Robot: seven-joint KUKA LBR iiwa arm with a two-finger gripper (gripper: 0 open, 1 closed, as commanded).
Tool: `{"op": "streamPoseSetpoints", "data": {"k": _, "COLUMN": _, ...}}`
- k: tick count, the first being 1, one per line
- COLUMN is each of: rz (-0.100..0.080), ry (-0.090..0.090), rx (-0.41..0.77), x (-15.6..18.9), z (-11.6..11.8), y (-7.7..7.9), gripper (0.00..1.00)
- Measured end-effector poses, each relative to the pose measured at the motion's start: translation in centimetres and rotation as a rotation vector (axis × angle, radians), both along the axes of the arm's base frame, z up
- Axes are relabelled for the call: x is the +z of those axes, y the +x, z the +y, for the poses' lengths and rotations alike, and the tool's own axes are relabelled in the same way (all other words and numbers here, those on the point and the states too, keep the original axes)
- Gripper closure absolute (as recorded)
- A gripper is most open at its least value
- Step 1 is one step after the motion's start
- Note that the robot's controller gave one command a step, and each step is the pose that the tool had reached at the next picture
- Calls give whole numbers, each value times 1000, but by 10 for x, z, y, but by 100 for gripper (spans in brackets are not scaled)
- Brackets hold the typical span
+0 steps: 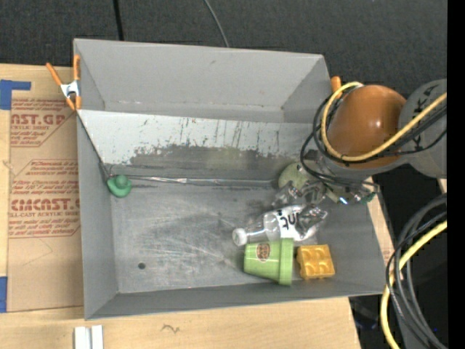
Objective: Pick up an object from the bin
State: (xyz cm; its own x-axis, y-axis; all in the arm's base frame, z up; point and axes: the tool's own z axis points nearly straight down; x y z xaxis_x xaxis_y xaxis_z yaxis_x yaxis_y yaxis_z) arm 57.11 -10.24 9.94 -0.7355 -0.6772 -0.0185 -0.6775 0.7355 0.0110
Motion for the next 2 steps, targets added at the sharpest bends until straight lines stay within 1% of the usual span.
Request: {"op": "streamPoseSetpoints", "data": {"k": 2, "rz": -3, "ry": -1, "rx": 0, "x": 0, "z": -1, "y": 0, "gripper": 100}}
